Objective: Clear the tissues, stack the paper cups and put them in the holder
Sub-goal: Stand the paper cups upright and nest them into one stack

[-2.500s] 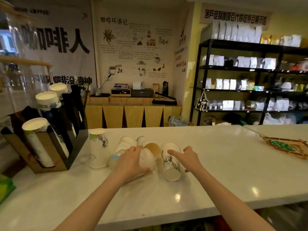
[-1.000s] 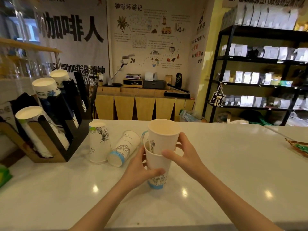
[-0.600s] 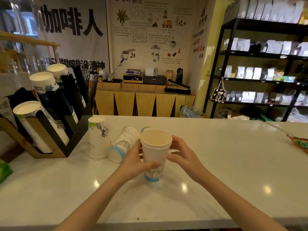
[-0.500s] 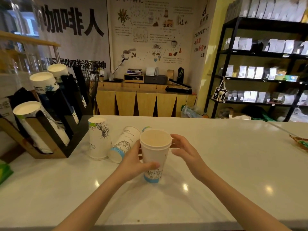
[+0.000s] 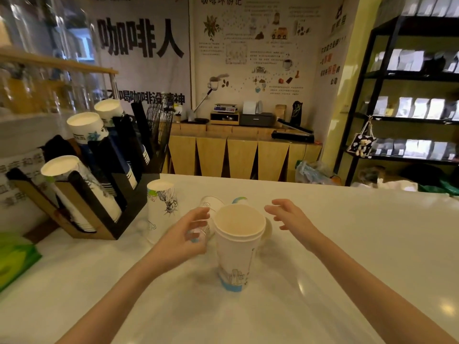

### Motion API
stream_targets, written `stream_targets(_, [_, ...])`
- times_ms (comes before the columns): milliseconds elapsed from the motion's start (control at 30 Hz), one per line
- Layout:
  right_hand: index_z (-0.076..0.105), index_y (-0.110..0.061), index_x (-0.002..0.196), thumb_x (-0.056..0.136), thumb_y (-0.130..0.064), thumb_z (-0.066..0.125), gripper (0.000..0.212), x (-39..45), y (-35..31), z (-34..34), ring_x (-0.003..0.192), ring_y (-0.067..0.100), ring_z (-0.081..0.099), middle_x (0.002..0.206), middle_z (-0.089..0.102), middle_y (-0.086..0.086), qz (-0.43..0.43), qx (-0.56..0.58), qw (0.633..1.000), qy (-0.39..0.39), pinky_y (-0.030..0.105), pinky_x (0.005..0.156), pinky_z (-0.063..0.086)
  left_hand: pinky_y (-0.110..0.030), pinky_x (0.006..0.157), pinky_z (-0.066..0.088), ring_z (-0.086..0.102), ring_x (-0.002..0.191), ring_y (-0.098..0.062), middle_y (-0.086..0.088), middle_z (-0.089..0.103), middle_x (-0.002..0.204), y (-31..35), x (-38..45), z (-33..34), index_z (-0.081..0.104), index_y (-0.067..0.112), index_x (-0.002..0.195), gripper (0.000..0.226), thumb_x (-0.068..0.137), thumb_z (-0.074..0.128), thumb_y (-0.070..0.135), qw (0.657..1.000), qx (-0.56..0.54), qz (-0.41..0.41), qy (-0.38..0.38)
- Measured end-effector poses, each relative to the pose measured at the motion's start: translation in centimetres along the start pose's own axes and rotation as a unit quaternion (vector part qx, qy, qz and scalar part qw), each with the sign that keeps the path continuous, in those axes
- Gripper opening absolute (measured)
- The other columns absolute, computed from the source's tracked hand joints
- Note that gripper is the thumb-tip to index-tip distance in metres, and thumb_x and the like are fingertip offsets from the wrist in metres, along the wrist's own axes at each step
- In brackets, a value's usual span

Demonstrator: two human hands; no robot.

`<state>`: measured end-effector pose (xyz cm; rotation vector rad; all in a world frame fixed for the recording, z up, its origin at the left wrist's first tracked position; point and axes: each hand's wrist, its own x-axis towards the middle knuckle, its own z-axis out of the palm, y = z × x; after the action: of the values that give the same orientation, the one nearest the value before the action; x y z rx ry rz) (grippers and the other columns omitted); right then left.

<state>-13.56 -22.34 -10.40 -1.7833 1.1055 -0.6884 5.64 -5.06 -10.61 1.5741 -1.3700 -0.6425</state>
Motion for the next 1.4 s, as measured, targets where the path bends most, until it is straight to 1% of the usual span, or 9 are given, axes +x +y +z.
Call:
stream_targets(167, [0.038, -0.015, 0.134, 0.074, -0.060, 0.058, 0.077, 3.3, -1.5, 0.8, 0.102, 0.024, 0.052, 0.136, 0.047, 0.010, 0.084, -0.033, 0.996, -0.027, 0.040, 0.084, 0.046, -0.035, 0.100, 0.041, 0.044, 0.124, -0.016, 0.000, 0.047, 0.136, 1.7, 4.4, -1.9, 0.043, 0.021, 0.128, 0.051, 0.080, 0.062, 0.018, 0.989, 0.090, -0.019, 0.115])
stream_targets(367, [0.034, -0.013, 0.139, 0.070, -0.068, 0.057, 0.091, 6.3, -3.3, 1.0, 0.095, 0.032, 0.056, 0.130, 0.052, 0.019, 0.178, -0.114, 0.972, -0.106, 0.041, 0.077, 0.051, -0.040, 0.108, 0.032, 0.033, 0.133, -0.028, -0.011, 0.031, 0.146, 1.6, 8.9, 0.3, 0.024, 0.014, 0.139, 0.083, 0.073, 0.069, 0.038, 0.953, 0.281, -0.090, 0.065])
stream_targets(567, [0.048, -0.013, 0.120, 0.068, -0.064, 0.061, 0.074, 7.3, -3.1, 2.3, 0.099, 0.030, 0.059, 0.118, 0.058, 0.013, 0.201, -0.171, 0.950, -0.166, 0.041, 0.078, 0.054, -0.044, 0.097, 0.039, 0.041, 0.121, -0.037, -0.022, 0.041, 0.131, -1.0, 10.3, 1.8, 0.020, 0.009, 0.135, 0.062, 0.085, 0.053, 0.024, 0.905, 0.401, -0.140, 0.013])
stream_targets(700, [0.051, -0.016, 0.113, 0.067, -0.062, 0.062, 0.066, 7.2, -2.5, 2.2, 0.102, 0.030, 0.062, 0.113, 0.062, 0.011, 0.187, -0.149, 0.957, -0.163, 0.044, 0.088, 0.054, -0.044, 0.090, 0.044, 0.047, 0.116, -0.035, -0.019, 0.045, 0.130, -2.2, 10.3, 2.5, 0.010, 0.016, 0.140, 0.070, 0.085, 0.052, 0.028, 0.890, 0.433, -0.136, 0.041])
stream_targets(833, [0.054, -0.015, 0.115, 0.066, -0.061, 0.063, 0.067, 6.7, -2.3, 1.3, 0.092, 0.025, 0.065, 0.106, 0.066, 0.008, 0.147, -0.145, 0.967, -0.147, 0.036, 0.075, 0.054, -0.044, 0.096, 0.042, 0.044, 0.121, -0.032, -0.017, 0.038, 0.139, -0.4, 9.4, 2.1, 0.002, 0.020, 0.143, 0.090, 0.078, 0.064, 0.026, 0.922, 0.367, -0.096, 0.074])
stream_targets(967, [0.053, -0.016, 0.118, 0.073, -0.057, 0.062, 0.061, 5.6, -3.0, 0.2, 0.082, 0.017, 0.064, 0.097, 0.064, 0.000, 0.083, -0.150, 0.977, -0.130, 0.031, 0.064, 0.053, -0.033, 0.100, 0.035, 0.035, 0.126, -0.022, -0.009, 0.031, 0.142, 4.8, 8.0, 0.7, 0.002, 0.023, 0.143, 0.105, 0.068, 0.075, 0.020, 0.949, 0.234, 0.037, 0.208])
stream_targets(1100, [0.043, -0.018, 0.129, 0.075, -0.045, 0.068, 0.065, 4.1, -3.7, -0.5, 0.097, 0.024, 0.064, 0.116, 0.062, 0.006, 0.029, -0.101, 0.989, -0.102, 0.040, 0.077, 0.056, -0.031, 0.099, 0.033, 0.037, 0.123, -0.017, -0.003, 0.035, 0.138, 9.6, 6.4, -1.6, 0.010, 0.027, 0.142, 0.105, 0.062, 0.078, 0.021, 0.938, 0.098, 0.151, 0.297])
stream_targets(1233, [0.040, -0.017, 0.133, 0.073, -0.033, 0.073, 0.070, 2.4, -4.5, -0.8, 0.093, 0.019, 0.059, 0.116, 0.058, 0.005, -0.042, -0.084, 0.994, -0.064, 0.025, 0.070, 0.053, -0.034, 0.089, 0.050, 0.049, 0.116, -0.015, 0.010, 0.047, 0.120, 12.2, 4.2, -2.7, 0.017, 0.035, 0.138, 0.103, 0.059, 0.080, 0.017, 0.946, -0.108, 0.183, 0.244])
stream_targets(1400, [0.046, -0.017, 0.126, 0.068, -0.026, 0.077, 0.067, 0.6, -5.5, -1.8, 0.100, 0.019, 0.056, 0.121, 0.059, 0.003, -0.095, -0.104, 0.990, -0.009, 0.031, 0.080, 0.051, -0.028, 0.083, 0.052, 0.052, 0.111, -0.009, 0.015, 0.049, 0.118, 11.8, 2.1, -1.7, 0.025, 0.040, 0.131, 0.103, 0.047, 0.082, 0.028, 0.955, -0.158, 0.188, 0.164])
